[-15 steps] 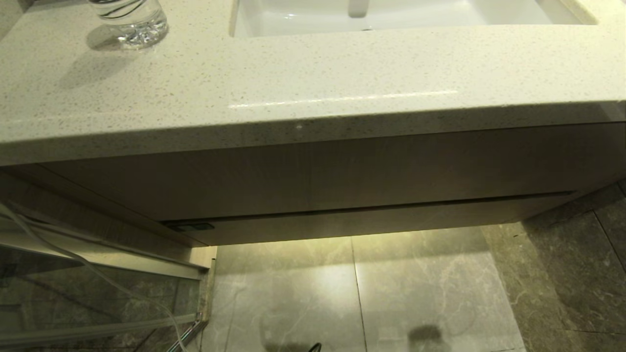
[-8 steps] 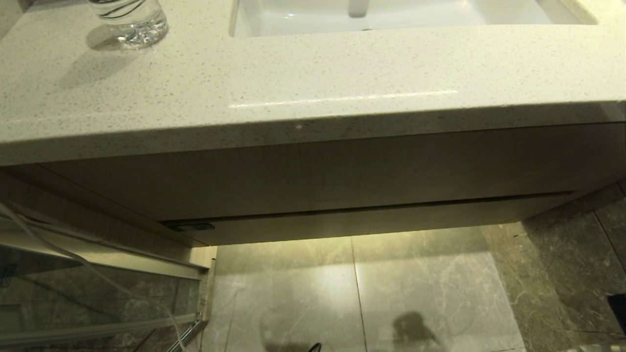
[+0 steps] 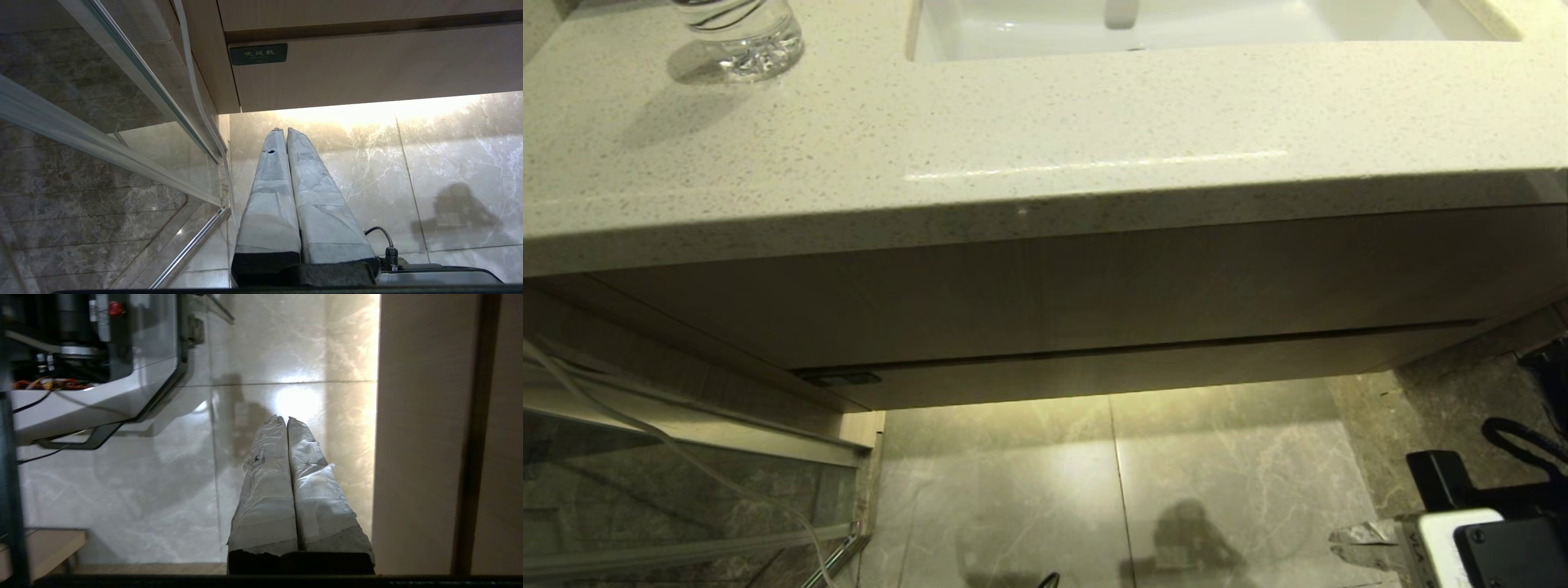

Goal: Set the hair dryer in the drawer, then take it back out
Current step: Pull open the drawer

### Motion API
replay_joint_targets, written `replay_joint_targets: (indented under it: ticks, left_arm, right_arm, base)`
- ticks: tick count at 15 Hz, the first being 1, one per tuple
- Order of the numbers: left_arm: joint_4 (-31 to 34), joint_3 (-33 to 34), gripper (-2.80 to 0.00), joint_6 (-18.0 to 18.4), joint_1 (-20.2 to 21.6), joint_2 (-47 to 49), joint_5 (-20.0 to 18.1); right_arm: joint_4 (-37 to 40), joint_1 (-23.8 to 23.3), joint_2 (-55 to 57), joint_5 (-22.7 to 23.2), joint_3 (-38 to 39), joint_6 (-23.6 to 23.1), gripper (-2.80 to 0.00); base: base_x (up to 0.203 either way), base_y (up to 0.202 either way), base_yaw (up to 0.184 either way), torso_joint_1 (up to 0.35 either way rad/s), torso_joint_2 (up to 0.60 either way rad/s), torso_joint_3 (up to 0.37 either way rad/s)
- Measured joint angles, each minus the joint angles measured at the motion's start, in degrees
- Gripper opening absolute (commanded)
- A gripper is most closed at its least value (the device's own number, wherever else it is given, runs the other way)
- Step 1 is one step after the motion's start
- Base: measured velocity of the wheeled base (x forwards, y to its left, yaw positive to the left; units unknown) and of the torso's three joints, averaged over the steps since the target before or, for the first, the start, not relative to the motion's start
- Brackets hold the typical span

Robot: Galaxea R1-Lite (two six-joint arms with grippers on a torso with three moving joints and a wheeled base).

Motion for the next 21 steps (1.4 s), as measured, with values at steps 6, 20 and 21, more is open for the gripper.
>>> replay_joint_targets:
  ticks: [6,20,21]
  left_arm:
    - [0.0,0.0,-2.80,0.0,0.0,0.0,0.0]
    - [0.0,0.0,-2.80,0.0,0.0,0.0,0.0]
    - [0.0,0.0,-2.80,0.0,0.0,0.0,0.0]
  right_arm:
    - [-13.1,0.3,7.5,-2.0,3.8,-0.6,0.00]
    - [-35.1,-0.6,20.2,-4.3,4.6,1.1,0.00]
    - [-36.8,-1.6,20.1,-3.2,4.6,2.9,0.00]
  base:
    - [0.000,0.000,0.000,0.000,0.00,0.000]
    - [0.000,0.000,0.000,0.000,0.00,0.000]
    - [0.000,0.000,0.000,0.000,0.00,0.000]
